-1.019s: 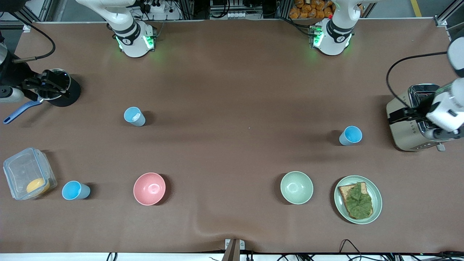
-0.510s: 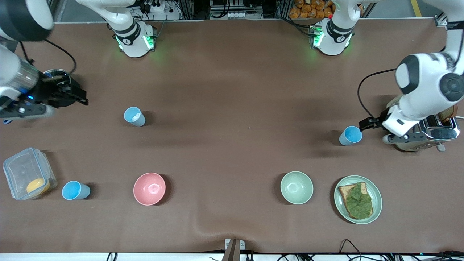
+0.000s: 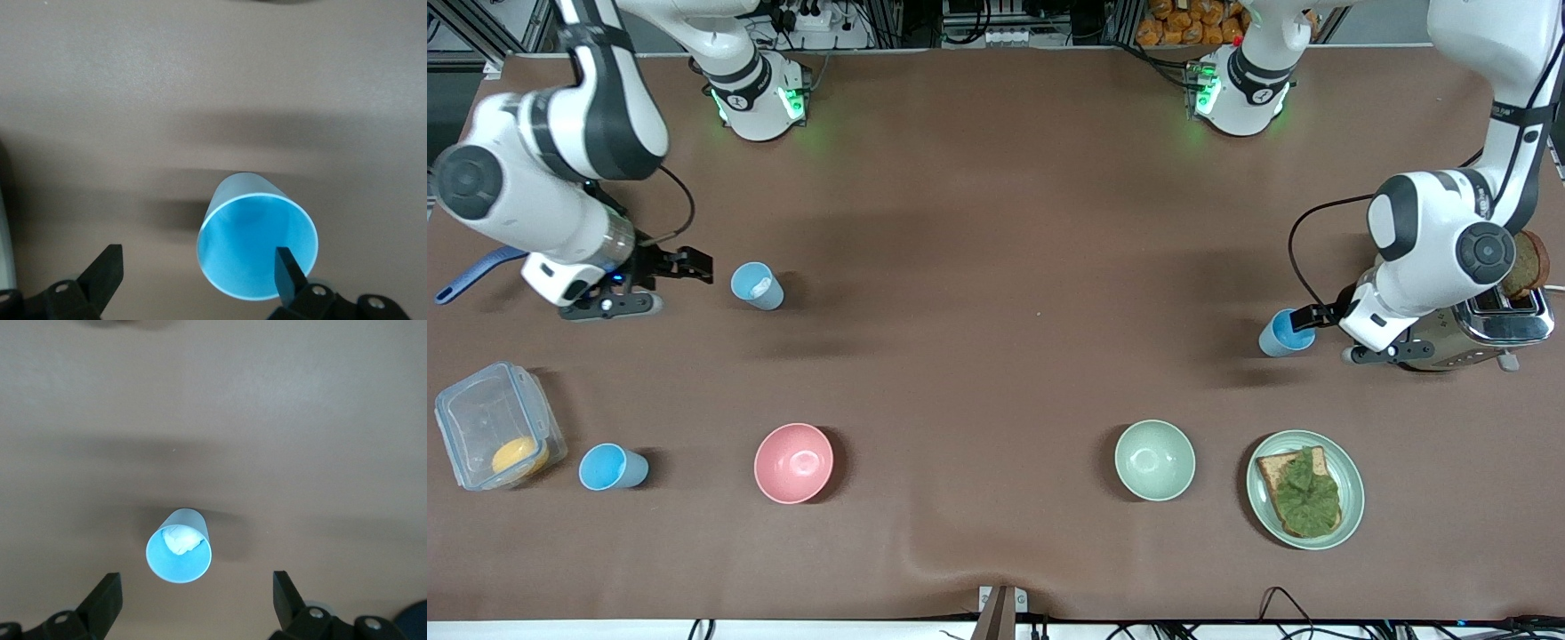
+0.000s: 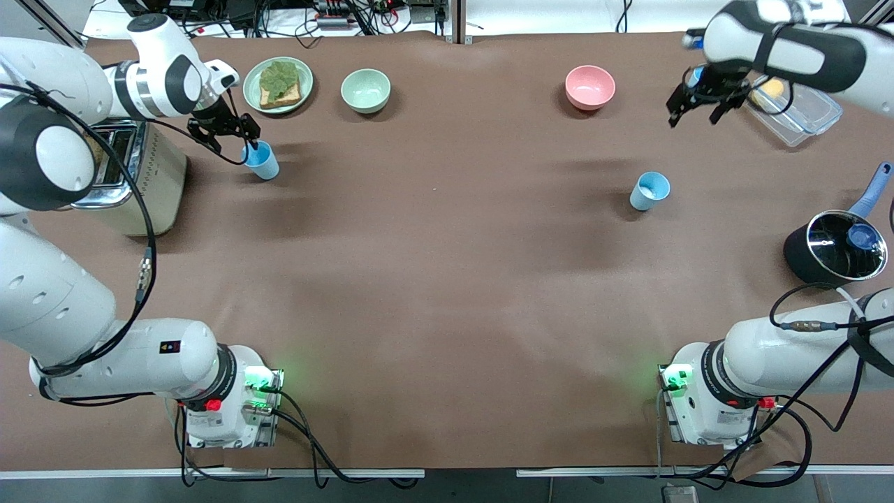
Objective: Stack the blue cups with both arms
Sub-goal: 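Grasp the blue cup with the right gripper while the left gripper grasps another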
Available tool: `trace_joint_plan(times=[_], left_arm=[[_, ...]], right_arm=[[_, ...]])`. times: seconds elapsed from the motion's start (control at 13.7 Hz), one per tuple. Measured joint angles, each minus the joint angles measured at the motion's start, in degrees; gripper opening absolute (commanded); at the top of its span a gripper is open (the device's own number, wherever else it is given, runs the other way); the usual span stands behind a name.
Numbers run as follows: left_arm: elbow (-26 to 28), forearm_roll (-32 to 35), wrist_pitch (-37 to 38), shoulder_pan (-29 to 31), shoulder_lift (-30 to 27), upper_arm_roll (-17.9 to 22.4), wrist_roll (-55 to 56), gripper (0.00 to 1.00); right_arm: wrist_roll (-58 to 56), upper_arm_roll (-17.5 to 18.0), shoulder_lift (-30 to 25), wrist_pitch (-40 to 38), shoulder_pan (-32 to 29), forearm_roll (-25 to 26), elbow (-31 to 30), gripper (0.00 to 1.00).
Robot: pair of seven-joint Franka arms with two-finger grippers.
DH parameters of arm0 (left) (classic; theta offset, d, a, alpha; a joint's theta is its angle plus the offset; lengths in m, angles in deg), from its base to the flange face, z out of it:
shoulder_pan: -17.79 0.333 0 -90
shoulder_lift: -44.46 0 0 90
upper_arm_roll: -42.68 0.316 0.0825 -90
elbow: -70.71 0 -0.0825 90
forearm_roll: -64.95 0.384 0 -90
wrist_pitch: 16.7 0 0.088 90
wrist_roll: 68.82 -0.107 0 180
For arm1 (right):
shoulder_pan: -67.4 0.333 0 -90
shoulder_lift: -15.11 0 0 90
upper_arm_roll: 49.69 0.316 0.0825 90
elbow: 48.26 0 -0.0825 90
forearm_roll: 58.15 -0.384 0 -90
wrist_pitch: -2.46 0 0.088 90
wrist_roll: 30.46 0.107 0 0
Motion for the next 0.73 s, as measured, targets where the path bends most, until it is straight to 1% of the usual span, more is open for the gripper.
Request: trace_joint_plan(times=[0.22,0.29,0.36,0.44,0.51,0.66,0.73], left_arm=[[-0.1,0.0,-1.0,0.2,1.4,0.0,0.0,1.00],[-0.1,0.0,-1.1,0.4,1.7,0.0,0.0,0.93],[-0.1,0.0,-1.1,0.6,2.0,0.0,-0.1,0.81],[-0.1,0.0,-1.1,0.7,2.4,0.0,-0.1,0.65],[-0.1,0.0,-1.1,0.7,2.7,0.0,-0.1,0.51],[-0.2,0.0,-1.2,0.6,3.2,-0.1,-0.1,0.20],[-0.3,0.0,-1.2,0.6,3.4,-0.1,0.0,0.02]], right_arm=[[0.0,0.0,1.6,9.1,0.0,0.0,-6.8,1.00],[0.0,0.0,2.5,10.8,0.0,0.0,-8.0,1.00],[0.0,0.0,3.2,11.8,0.0,0.0,-8.8,1.00],[0.0,0.0,4.0,12.7,0.0,0.0,-9.4,1.00],[0.0,0.0,4.6,13.6,0.0,0.0,-9.9,1.00],[0.0,0.0,5.4,15.6,0.0,0.0,-11.2,1.00],[0.0,0.0,5.6,16.2,0.0,0.0,-11.7,1.00]])
